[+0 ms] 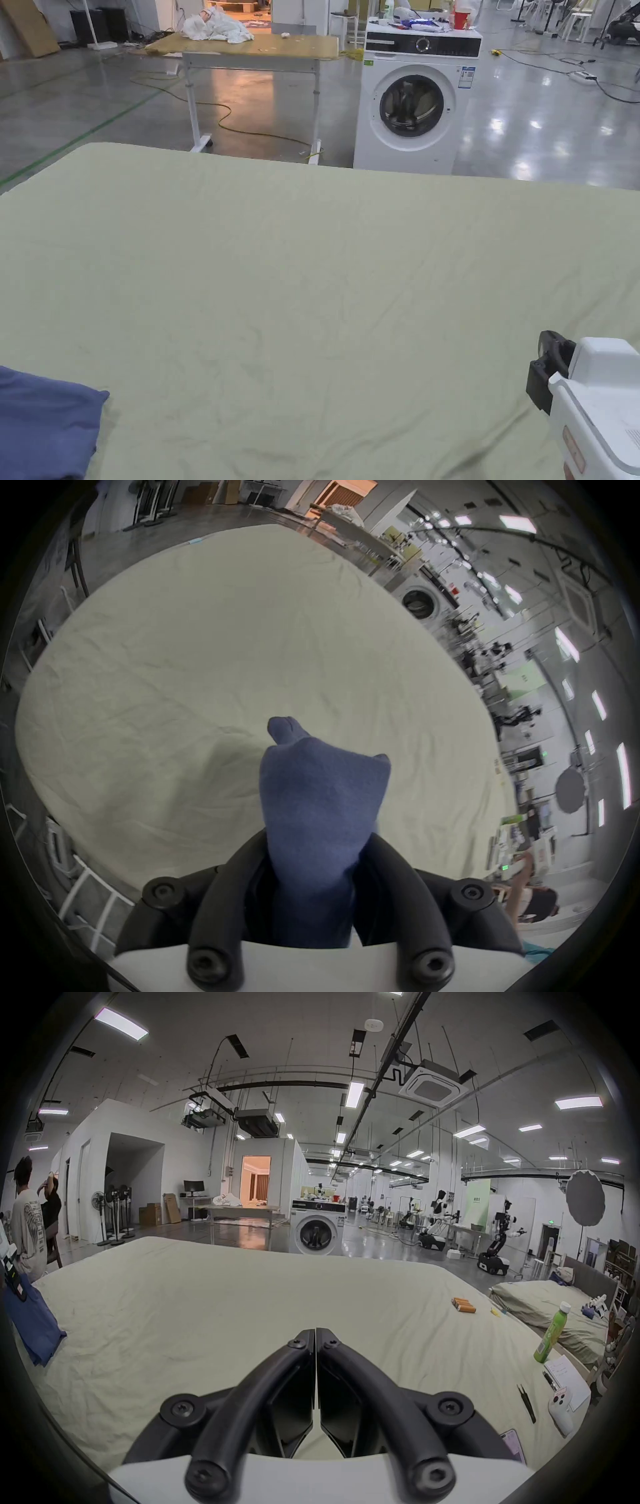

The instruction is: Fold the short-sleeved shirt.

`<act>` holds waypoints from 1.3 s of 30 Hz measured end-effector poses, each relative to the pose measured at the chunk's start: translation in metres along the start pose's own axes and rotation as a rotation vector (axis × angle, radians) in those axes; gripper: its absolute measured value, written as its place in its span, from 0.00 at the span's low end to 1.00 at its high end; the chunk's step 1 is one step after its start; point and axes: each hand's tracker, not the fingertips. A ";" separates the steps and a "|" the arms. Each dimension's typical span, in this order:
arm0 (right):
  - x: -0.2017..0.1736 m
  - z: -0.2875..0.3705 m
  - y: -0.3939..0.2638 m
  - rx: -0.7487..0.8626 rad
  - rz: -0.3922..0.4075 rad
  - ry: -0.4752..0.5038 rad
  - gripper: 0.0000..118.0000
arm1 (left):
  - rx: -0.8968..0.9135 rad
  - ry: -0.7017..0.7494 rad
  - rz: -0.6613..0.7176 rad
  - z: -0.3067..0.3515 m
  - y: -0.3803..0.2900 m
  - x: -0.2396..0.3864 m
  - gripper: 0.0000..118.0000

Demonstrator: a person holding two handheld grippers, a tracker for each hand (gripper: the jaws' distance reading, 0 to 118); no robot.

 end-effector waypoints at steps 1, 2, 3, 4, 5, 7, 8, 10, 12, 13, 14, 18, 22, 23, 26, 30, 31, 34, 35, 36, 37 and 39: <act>0.000 -0.001 -0.002 -0.010 0.000 0.004 0.00 | -0.008 0.039 -0.034 -0.002 -0.002 0.004 0.33; 0.000 -0.001 -0.003 -0.015 -0.002 0.009 0.00 | 0.000 0.092 -0.053 -0.002 -0.004 0.009 0.33; 0.000 -0.001 -0.004 -0.018 -0.004 0.012 0.00 | -0.005 0.140 -0.075 -0.002 -0.005 0.012 0.35; 0.001 -0.001 -0.004 -0.023 -0.002 0.013 0.00 | -0.002 0.190 -0.101 0.000 -0.006 0.015 0.38; 0.001 -0.002 -0.004 -0.025 -0.002 0.013 0.00 | 0.016 0.250 -0.113 0.002 -0.007 0.019 0.43; 0.003 -0.001 -0.005 -0.024 -0.004 0.014 0.00 | 0.070 0.331 -0.116 0.008 -0.002 0.011 0.47; 0.004 -0.001 -0.005 -0.026 -0.002 0.016 0.00 | 0.074 0.376 -0.126 0.010 -0.002 0.013 0.47; 0.005 -0.002 -0.005 -0.040 0.000 0.023 0.00 | 0.127 0.437 -0.133 0.015 -0.005 0.019 0.47; 0.007 -0.002 -0.008 -0.051 -0.006 0.028 0.00 | 0.181 0.456 -0.142 0.020 -0.008 0.022 0.47; 0.007 -0.002 -0.009 -0.053 -0.005 0.028 0.00 | 0.178 0.446 -0.151 0.020 -0.011 0.028 0.47; 0.006 -0.001 -0.011 -0.055 -0.005 0.027 0.00 | 0.195 0.428 -0.158 0.019 -0.016 0.034 0.46; 0.004 0.001 -0.016 -0.058 -0.026 0.033 0.00 | 0.263 0.289 -0.195 -0.001 -0.036 0.054 0.46; 0.002 0.003 -0.020 -0.056 -0.045 0.034 0.00 | 0.381 0.135 -0.268 -0.042 -0.079 0.096 0.44; 0.003 0.003 -0.020 -0.057 -0.052 0.035 0.00 | 0.389 0.121 -0.308 -0.054 -0.087 0.105 0.42; 0.003 0.003 -0.018 -0.055 -0.059 0.035 0.00 | 0.470 0.059 -0.369 -0.082 -0.116 0.146 0.34; 0.001 0.004 -0.010 -0.031 -0.061 0.036 0.00 | 0.607 -0.017 -0.395 -0.109 -0.136 0.200 0.33; -0.001 0.004 -0.008 -0.023 -0.062 0.035 0.00 | 0.642 -0.009 -0.421 -0.115 -0.141 0.217 0.30; -0.006 0.003 -0.002 -0.001 -0.071 0.034 0.00 | 0.749 0.071 -0.516 -0.127 -0.151 0.265 0.28; -0.007 0.003 0.000 0.008 -0.082 0.034 0.00 | 0.787 0.085 -0.541 -0.135 -0.149 0.278 0.26; -0.009 0.003 0.001 0.016 -0.095 0.036 0.00 | 0.809 0.080 -0.563 -0.139 -0.150 0.291 0.24; -0.011 0.003 0.004 0.024 -0.096 0.037 0.00 | 0.825 0.083 -0.586 -0.141 -0.151 0.301 0.20; -0.015 0.003 0.007 0.041 -0.088 0.034 0.00 | 0.887 0.106 -0.611 -0.149 -0.158 0.326 0.14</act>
